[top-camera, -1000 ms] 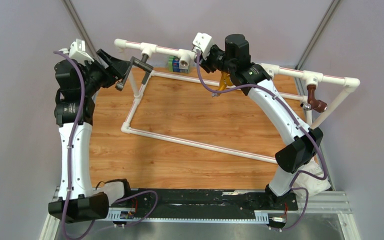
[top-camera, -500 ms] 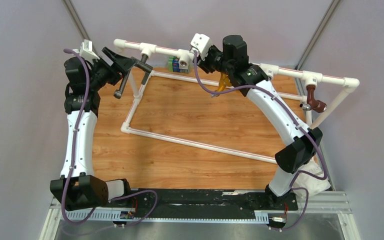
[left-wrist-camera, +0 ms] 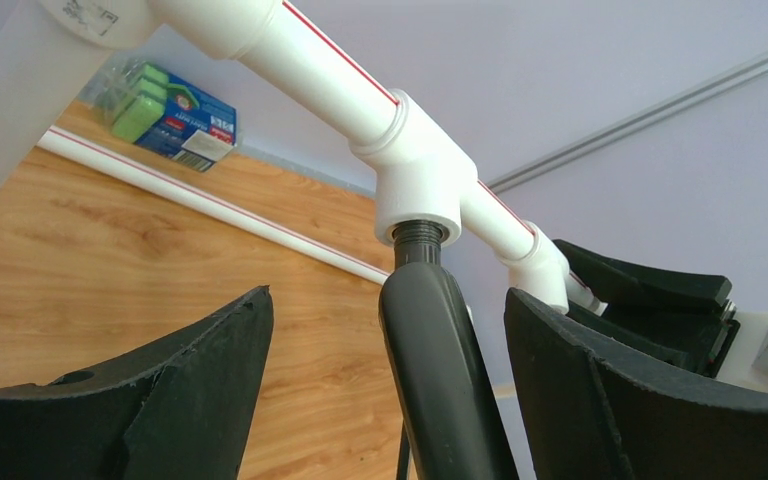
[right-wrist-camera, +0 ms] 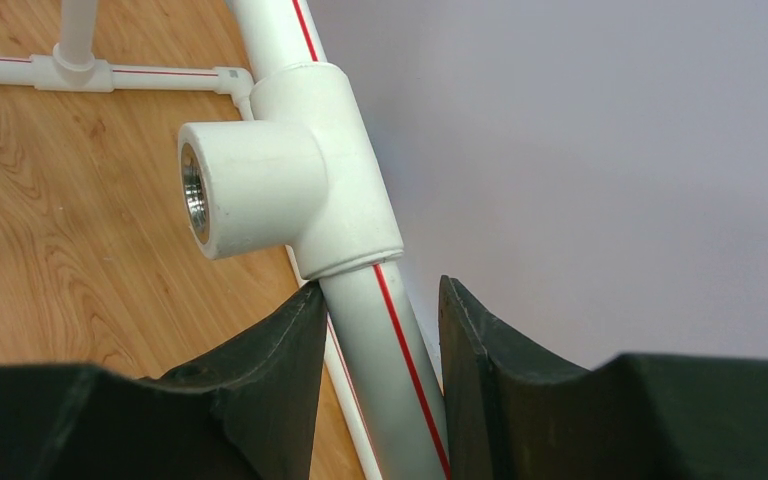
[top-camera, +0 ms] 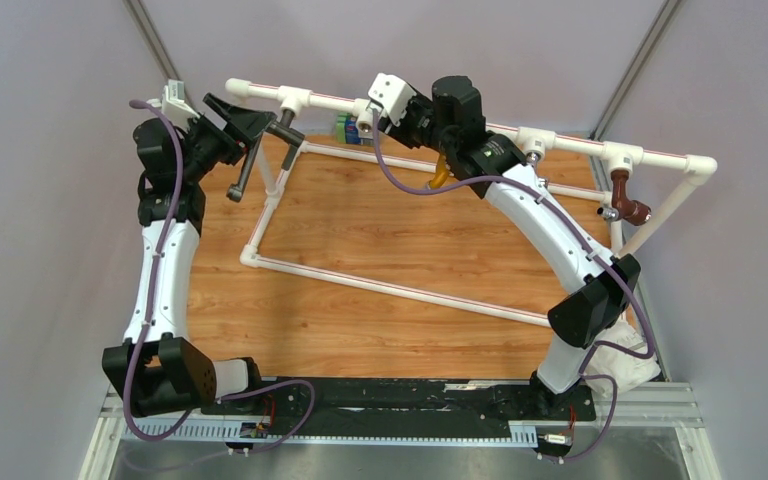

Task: Install the water faucets

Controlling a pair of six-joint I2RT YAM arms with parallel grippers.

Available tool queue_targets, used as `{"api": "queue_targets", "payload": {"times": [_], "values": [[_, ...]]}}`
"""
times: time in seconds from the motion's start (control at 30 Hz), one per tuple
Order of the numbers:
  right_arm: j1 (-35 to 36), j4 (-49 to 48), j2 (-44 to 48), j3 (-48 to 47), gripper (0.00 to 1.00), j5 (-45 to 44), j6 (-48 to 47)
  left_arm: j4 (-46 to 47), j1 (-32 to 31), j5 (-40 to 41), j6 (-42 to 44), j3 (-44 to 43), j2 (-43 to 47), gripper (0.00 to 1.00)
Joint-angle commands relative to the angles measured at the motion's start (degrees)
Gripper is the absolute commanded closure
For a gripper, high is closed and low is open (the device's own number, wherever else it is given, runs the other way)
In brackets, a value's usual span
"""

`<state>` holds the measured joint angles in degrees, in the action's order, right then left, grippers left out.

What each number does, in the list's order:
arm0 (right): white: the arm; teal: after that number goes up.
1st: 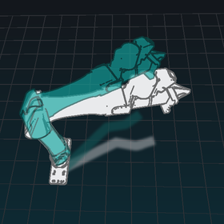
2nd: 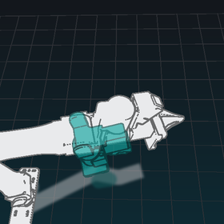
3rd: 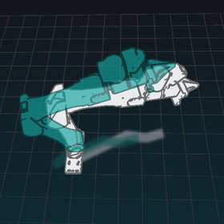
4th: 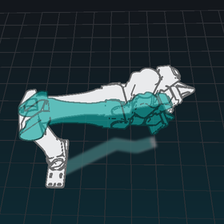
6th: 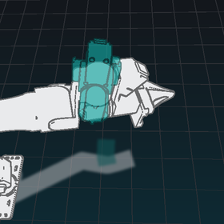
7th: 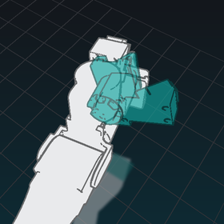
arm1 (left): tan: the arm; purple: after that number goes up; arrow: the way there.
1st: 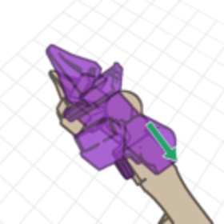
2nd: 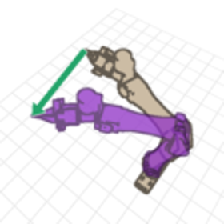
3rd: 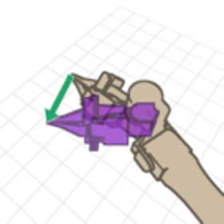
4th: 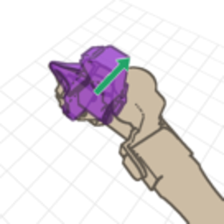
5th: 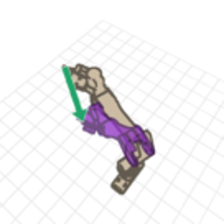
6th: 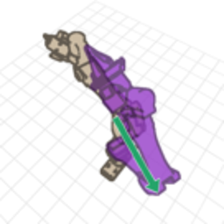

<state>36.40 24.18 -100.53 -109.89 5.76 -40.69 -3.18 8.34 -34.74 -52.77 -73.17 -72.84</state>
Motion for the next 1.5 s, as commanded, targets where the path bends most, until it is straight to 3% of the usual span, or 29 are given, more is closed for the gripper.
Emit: {"api": "queue_targets", "payload": {"times": [0.0, 0.5, 0.63, 0.7, 0.8, 0.93, 1.03, 1.37, 1.47], "values": [[6.7, 4.4, -5.6, 2.8, 1.00, 7.0, 7.0, 2.8, -2.2, -4.1, -1.6, 3.4, -1.6, 0.10], [6.8, 3.1, -4.5, 3.6, 1.00, 7.5, 6.9, 8.5, -3.2, -4.3, -6.4, 6.6, -0.2, 0.18], [6.8, 3.1, -4.4, 4.0, 1.00, 7.6, 6.8, 7.8, -3.6, -4.4, -5.8, 5.1, 0.7, 0.33], [6.8, 2.8, -4.1, 4.4, 1.00, 7.6, 6.8, 5.7, -4.0, -3.7, -3.5, 3.4, 1.3, 0.47], [6.8, 2.5, -3.9, 4.7, 1.00, 7.8, 6.7, -1.5, -5.0, -1.4, 3.1, -0.6, 1.7, 0.56], [6.8, 2.5, -3.9, 4.5, 1.00, 8.0, 6.5, -6.0, -7.3, -0.1, 10.5, -2.9, 2.3, 0.81], [6.8, 2.5, -3.7, 4.6, 1.00, 8.0, 6.4, -8.3, -8.1, 1.3, 16.2, -4.1, 2.8, 0.82], [6.8, 1.8, -2.7, 5.8, 1.00, 6.5, 5.6, -17.4, -19.4, 6.5, 33.3, -10.2, 1.0, 0.81], [6.8, 1.7, -2.7, 5.6, 1.00, 6.3, 5.6, -18.7, -21.9, 6.0, 35.5, -11.5, 0.5, 0.71]]}}
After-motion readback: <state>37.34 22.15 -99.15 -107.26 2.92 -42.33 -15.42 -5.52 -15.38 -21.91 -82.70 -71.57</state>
